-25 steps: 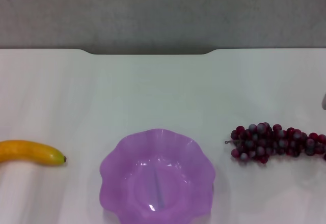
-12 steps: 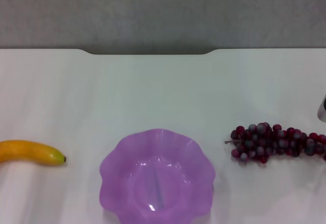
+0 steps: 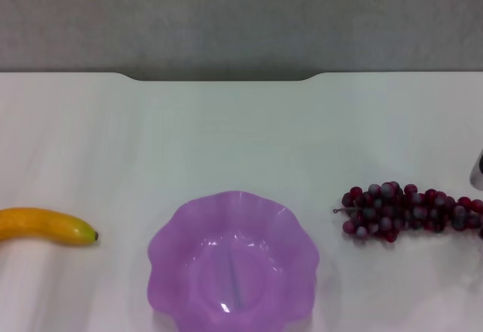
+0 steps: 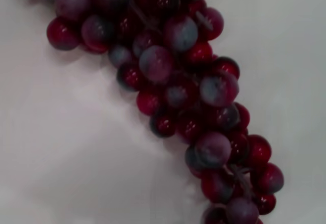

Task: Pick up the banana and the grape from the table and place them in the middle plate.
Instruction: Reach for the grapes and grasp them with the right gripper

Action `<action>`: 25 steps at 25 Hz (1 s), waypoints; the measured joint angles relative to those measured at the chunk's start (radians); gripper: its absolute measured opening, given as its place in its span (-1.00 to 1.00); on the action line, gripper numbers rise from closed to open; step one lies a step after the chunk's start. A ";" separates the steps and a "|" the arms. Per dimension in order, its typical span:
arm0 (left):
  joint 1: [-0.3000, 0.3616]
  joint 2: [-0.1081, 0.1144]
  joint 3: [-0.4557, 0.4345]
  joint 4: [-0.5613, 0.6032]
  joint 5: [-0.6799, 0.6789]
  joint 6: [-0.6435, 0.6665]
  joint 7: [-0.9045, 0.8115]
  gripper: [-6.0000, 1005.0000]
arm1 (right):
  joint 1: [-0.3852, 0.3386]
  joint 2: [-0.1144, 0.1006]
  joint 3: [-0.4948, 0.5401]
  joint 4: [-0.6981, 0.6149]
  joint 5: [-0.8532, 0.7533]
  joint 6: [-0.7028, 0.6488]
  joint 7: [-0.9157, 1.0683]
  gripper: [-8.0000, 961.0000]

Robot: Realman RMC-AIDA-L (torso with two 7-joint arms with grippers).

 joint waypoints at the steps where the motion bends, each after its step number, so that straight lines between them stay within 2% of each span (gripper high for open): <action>1: 0.001 0.000 -0.001 0.000 0.000 0.001 0.000 0.77 | -0.001 0.000 0.000 0.005 0.000 0.006 0.000 0.70; 6: 0.002 -0.001 0.000 0.000 0.000 0.003 0.000 0.77 | -0.002 0.002 0.000 0.020 0.000 0.022 0.000 0.70; 11: 0.002 -0.002 0.003 0.000 0.000 0.003 0.000 0.77 | -0.001 0.003 -0.004 0.020 0.000 0.026 0.000 0.61; 23: 0.002 -0.001 0.004 0.000 0.000 0.003 0.000 0.77 | 0.001 0.003 -0.008 0.020 0.000 0.027 0.000 0.00; 25: 0.002 -0.001 0.004 0.000 0.000 0.003 0.000 0.77 | 0.001 0.003 -0.008 0.020 0.000 0.027 0.000 -0.02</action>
